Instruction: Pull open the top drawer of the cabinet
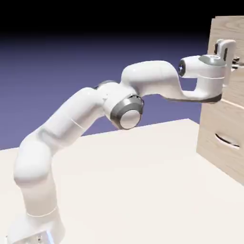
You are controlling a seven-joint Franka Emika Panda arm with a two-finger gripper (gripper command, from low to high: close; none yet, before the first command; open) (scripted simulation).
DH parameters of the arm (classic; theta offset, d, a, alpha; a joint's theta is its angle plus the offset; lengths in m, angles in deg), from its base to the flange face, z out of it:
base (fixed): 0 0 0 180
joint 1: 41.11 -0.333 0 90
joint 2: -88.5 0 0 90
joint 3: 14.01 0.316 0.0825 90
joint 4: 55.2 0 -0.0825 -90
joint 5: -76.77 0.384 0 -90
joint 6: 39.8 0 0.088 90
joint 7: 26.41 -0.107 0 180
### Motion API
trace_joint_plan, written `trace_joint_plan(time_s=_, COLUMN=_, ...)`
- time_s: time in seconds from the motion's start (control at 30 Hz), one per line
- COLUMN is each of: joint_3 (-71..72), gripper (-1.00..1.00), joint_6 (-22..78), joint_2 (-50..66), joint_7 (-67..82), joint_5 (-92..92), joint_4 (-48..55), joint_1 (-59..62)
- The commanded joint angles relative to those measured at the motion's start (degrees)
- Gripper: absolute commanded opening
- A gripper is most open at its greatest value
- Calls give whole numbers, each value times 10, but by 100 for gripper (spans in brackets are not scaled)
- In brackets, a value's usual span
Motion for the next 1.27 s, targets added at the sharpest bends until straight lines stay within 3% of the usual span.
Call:
trace_joint_plan(time_s=0.0, joint_3=-2, gripper=-100, joint_6=0, joint_2=-9, joint_7=-25, joint_5=-23, joint_4=-10, joint_1=1)
trace_joint_plan(time_s=0.47, joint_3=75, gripper=-100, joint_6=52, joint_2=-183, joint_7=-355, joint_5=-344, joint_4=-236, joint_1=69)
trace_joint_plan(time_s=1.1, joint_3=114, gripper=-100, joint_6=95, joint_2=-533, joint_7=-733, joint_5=-584, joint_4=-624, joint_1=141)
trace_joint_plan(time_s=1.13, joint_3=114, gripper=100, joint_6=95, joint_2=-533, joint_7=-733, joint_5=-584, joint_4=-624, joint_1=141)
trace_joint_plan(time_s=1.23, joint_3=74, gripper=100, joint_6=95, joint_2=-573, joint_7=-744, joint_5=-589, joint_4=-665, joint_1=100)
